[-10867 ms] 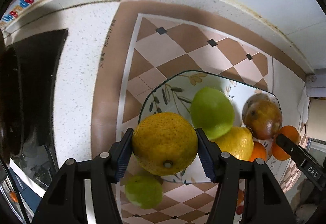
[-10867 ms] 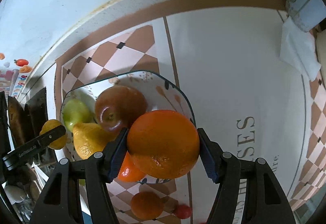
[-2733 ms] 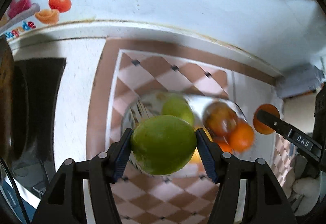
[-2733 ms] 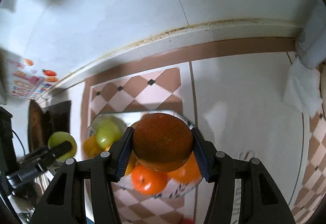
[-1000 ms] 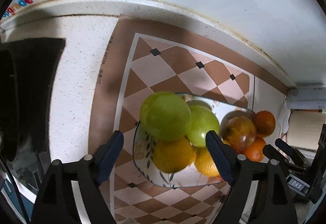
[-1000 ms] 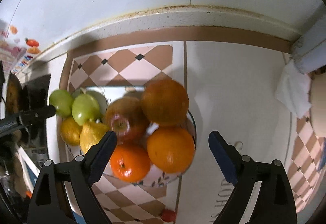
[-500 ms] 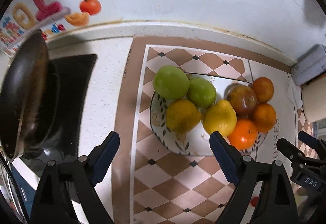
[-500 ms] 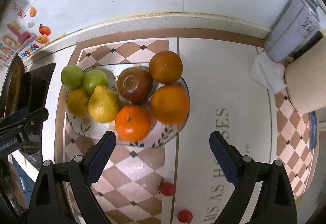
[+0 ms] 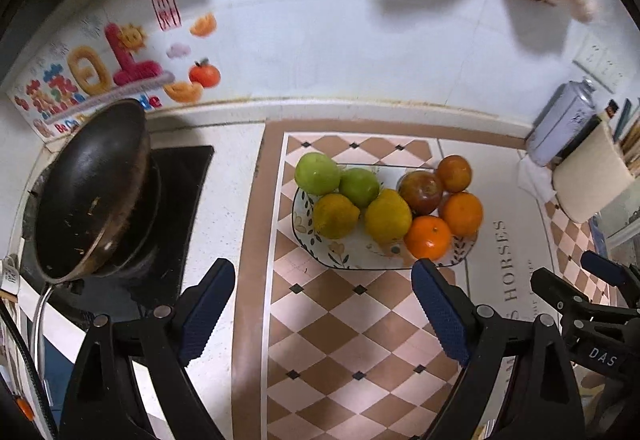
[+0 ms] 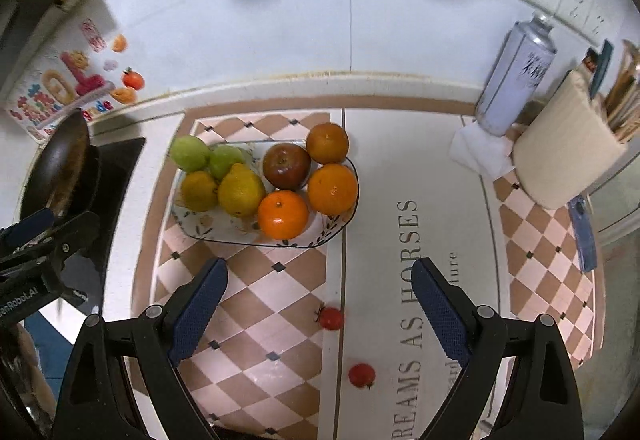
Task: Organize fruits
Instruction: 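Lift both tools back from the plate, then grasp a red tomato with the right tool while the left tool grasps the other tomato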
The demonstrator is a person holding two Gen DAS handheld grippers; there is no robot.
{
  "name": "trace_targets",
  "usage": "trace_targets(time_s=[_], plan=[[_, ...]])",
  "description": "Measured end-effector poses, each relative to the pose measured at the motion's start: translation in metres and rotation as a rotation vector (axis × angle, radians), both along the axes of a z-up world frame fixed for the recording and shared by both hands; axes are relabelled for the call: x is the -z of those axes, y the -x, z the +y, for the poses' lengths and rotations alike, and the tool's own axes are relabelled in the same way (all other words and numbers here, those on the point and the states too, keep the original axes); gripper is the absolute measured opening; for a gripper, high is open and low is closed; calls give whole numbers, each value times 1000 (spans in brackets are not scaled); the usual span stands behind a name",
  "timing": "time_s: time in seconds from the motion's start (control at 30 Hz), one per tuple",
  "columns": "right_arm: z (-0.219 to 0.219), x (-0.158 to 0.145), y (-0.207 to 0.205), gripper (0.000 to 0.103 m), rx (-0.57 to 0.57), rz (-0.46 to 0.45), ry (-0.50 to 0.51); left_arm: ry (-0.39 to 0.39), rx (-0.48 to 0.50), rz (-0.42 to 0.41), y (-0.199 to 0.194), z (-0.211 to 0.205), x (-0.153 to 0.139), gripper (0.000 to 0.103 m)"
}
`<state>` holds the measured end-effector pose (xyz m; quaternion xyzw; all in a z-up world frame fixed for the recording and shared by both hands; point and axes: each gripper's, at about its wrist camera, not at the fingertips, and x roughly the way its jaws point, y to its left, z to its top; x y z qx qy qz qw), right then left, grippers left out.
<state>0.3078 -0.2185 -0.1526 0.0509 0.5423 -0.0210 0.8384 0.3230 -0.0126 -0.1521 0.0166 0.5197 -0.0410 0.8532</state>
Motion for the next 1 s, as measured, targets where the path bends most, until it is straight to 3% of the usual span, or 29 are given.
trace_targets(time_s=[0.33, 0.53, 0.8, 1.0], plan=[[12, -68, 64, 95, -6, -135, -12, 18, 25, -116, 60, 1, -53, 90], [17, -95, 95, 95, -9, -193, -29, 28, 39, -148, 86, 3, -70, 90], [20, -102, 110, 95, -4, -219, -58, 26, 42, -162, 101, 2, -75, 90], [2, -84, 105, 95, 34, -208, -143, 23, 43, -151, 98, 0, -69, 90]])
